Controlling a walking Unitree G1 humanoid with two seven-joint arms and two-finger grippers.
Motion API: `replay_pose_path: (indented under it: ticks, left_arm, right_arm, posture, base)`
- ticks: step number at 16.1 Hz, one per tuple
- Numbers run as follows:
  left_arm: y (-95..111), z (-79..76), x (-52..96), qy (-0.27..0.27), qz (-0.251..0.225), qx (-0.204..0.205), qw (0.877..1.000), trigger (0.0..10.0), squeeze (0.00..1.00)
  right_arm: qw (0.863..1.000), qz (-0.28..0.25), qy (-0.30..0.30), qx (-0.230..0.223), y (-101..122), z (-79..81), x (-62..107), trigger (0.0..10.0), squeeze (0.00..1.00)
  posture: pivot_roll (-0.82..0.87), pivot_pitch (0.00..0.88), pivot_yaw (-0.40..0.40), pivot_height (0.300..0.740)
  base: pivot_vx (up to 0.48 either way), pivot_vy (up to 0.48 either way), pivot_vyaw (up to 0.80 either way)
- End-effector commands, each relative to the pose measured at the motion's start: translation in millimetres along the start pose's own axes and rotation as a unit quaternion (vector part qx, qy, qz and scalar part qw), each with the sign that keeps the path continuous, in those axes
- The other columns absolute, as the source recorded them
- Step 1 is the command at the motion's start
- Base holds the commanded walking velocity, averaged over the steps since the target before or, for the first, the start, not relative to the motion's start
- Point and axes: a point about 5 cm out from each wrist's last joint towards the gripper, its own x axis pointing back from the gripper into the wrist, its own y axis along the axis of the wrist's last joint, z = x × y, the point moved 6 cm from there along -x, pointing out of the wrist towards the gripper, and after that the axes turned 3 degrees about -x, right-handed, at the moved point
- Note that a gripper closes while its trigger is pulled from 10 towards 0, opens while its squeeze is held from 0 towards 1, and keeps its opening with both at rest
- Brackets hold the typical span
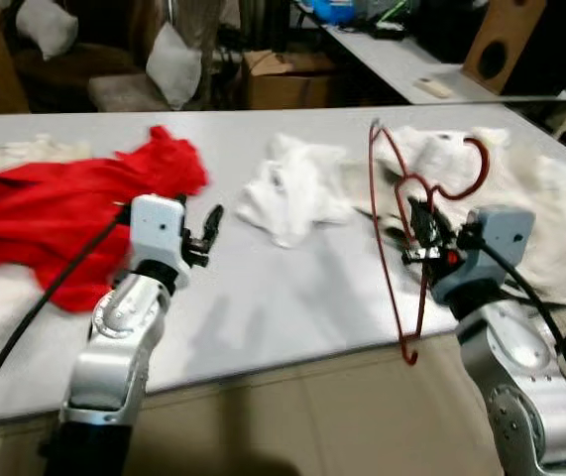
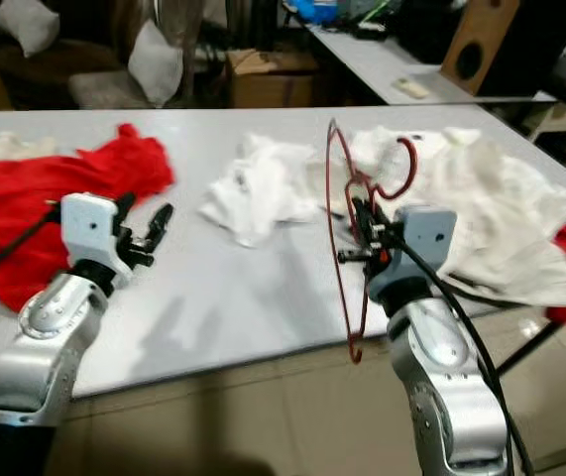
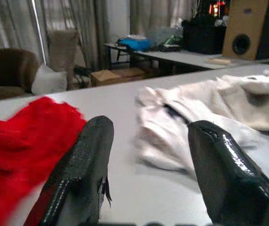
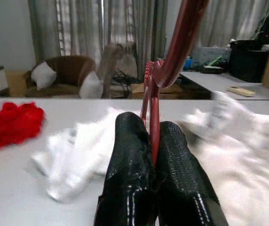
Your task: Hang hanger
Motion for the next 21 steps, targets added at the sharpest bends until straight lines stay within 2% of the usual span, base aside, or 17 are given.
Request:
replay_pose_path:
  ticks: [1,6,9,10,12,13,14,17,18,21]
  left_arm:
    - [3,-7.2,-0.5,-0.012,-0.004,-0.002,1.0,10.0,0.29]
    - [2,-8.2,0.1,-0.01,-0.003,0.0,1.0,10.0,0.28]
    - [3,-8.5,-0.9,-0.011,-0.003,0.001,1.0,10.0,0.28]
    - [0,-8.1,-1.0,-0.011,0.001,0.009,1.0,10.0,0.27]
    - [-2,-8.4,0.0,-0.015,0.006,0.003,1.0,10.0,0.19]
    - [-3,-8.7,0.3,-0.016,0.006,0.003,1.0,10.0,0.19]
    - [-9,-10.2,1.3,-0.023,0.018,-0.002,1.0,10.0,0.18]
    - [-12,-11.4,2.0,-0.03,0.019,-0.012,0.999,10.0,0.18]
    - [-12,-9.4,2.0,-0.029,0.02,-0.01,0.999,10.0,0.19]
    - [-14,-9.4,1.6,-0.029,0.02,0.004,0.999,10.0,0.2]
  right_arm:
    - [1.0,-0.014,-0.015,0.019,6,-6.1,1.2,10.0,0.0]
    - [1.0,0.003,0.006,-0.008,1,-1.0,2.5,10.0,0.0]
    - [1.0,-0.007,-0.015,0.008,3,-7.6,2.0,10.0,0.0]
    - [1.0,-0.006,-0.025,0.01,2,-11.5,1.9,10.0,0.0]
    - [0.999,0.013,-0.024,-0.022,-6,-12.9,3.2,10.0,0.0]
    - [0.999,0.015,-0.023,-0.023,-7,-13.0,3.5,10.0,0.0]
    - [0.998,0.038,-0.017,-0.045,-17,-11.8,5.3,10.0,0.0]
    - [0.998,0.056,-0.021,-0.023,-28,-16.8,9.5,10.0,0.0]
    - [0.998,0.061,-0.015,-0.03,-29,-15.2,10.1,10.0,0.0]
    - [0.997,0.069,0.0,-0.025,-31,-10.7,10.4,10.0,0.0]
  posture:
    - [-0.07,0.0,-0.03,0.74]
    - [-0.07,0.0,-0.031,0.74]
    - [-0.07,0.0,-0.025,0.74]
    - [-0.07,0.0,-0.024,0.74]
    - [-0.07,0.0,-0.023,0.74]
    - [-0.07,0.0,-0.023,0.74]
    - [-0.07,0.0,-0.024,0.74]
    - [-0.07,0.0,-0.023,0.74]
    - [-0.08,0.0,-0.02,0.74]
    - [-0.08,0.0,-0.019,0.74]
  base:
    - [0.0,-0.405,0.0]
    - [0.0,-0.407,0.0]
    - [0.0,-0.4,-0.27]
    - [0.0,0.0,-0.44]
    - [0.0,0.0,-0.52]
    - [0.0,0.0,-0.46]
    - [0.0,0.0,0.0]
    - [0.0,0.0,0.0]
    - [0.0,0.0,0.0]
    - [0.273,0.0,-0.78]
